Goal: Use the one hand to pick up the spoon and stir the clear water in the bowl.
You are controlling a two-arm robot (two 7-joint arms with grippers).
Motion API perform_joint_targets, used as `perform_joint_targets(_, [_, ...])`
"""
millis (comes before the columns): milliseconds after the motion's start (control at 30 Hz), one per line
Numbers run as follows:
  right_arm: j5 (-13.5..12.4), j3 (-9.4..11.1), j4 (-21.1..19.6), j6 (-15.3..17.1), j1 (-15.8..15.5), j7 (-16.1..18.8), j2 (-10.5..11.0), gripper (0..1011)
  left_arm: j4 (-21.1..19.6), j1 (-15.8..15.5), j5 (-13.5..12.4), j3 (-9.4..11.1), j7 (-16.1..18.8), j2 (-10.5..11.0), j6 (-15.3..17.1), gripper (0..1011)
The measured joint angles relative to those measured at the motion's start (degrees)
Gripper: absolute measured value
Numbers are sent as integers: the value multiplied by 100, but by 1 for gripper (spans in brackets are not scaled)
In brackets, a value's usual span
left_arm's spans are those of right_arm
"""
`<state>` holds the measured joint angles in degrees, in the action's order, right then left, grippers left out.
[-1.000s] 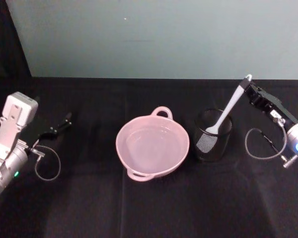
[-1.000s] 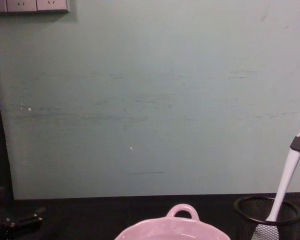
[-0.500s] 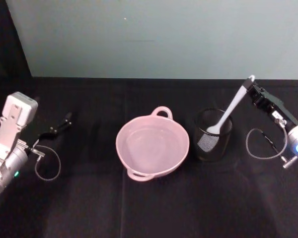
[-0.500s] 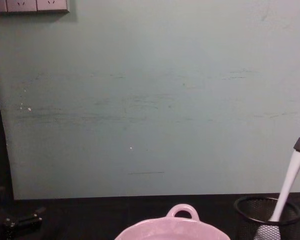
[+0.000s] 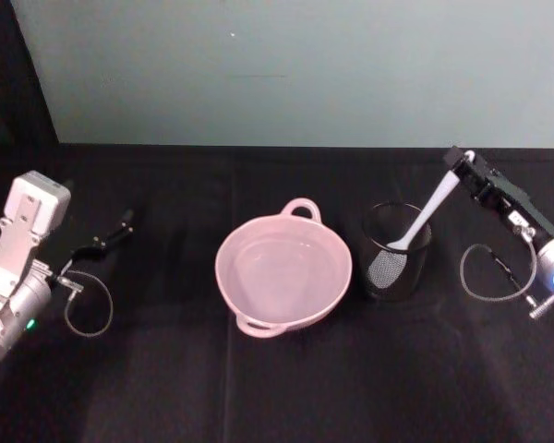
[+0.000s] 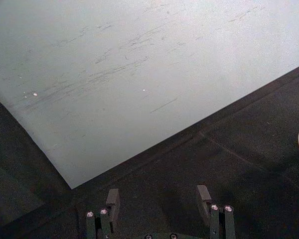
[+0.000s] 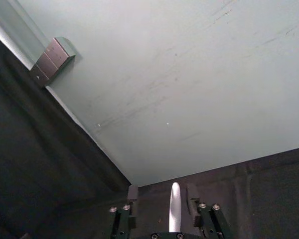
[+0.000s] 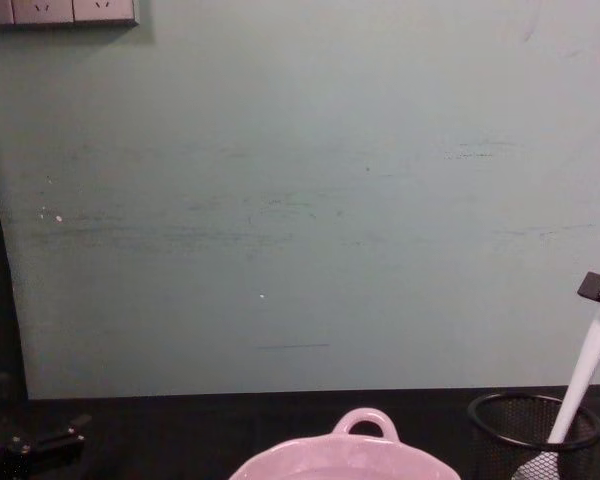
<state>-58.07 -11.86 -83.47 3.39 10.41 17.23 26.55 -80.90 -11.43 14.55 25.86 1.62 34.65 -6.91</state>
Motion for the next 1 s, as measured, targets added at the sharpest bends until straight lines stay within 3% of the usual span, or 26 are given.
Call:
perform_joint_targets(467, [8, -19, -242, 164, -203, -248, 242, 994, 0, 0, 0, 0, 0, 0, 0, 1011])
perform_joint_targets(667, [-62, 65, -715, 470, -484, -389, 588, 1003, 0, 0, 0, 0, 0, 0, 0, 1011])
perform_joint_targets(833, [-72, 185, -1096, 687, -823, -568, 1047, 1002, 0, 0, 0, 0, 0, 0, 0, 1011])
perform_joint_targets(967, [280, 131, -1157, 872, -929, -891, 1388, 1003, 0, 0, 0, 0, 0, 0, 0, 1011])
perform_joint_targets(1000, [280, 131, -1157, 872, -929, -891, 1388, 1003, 0, 0, 0, 0, 0, 0, 0, 1011])
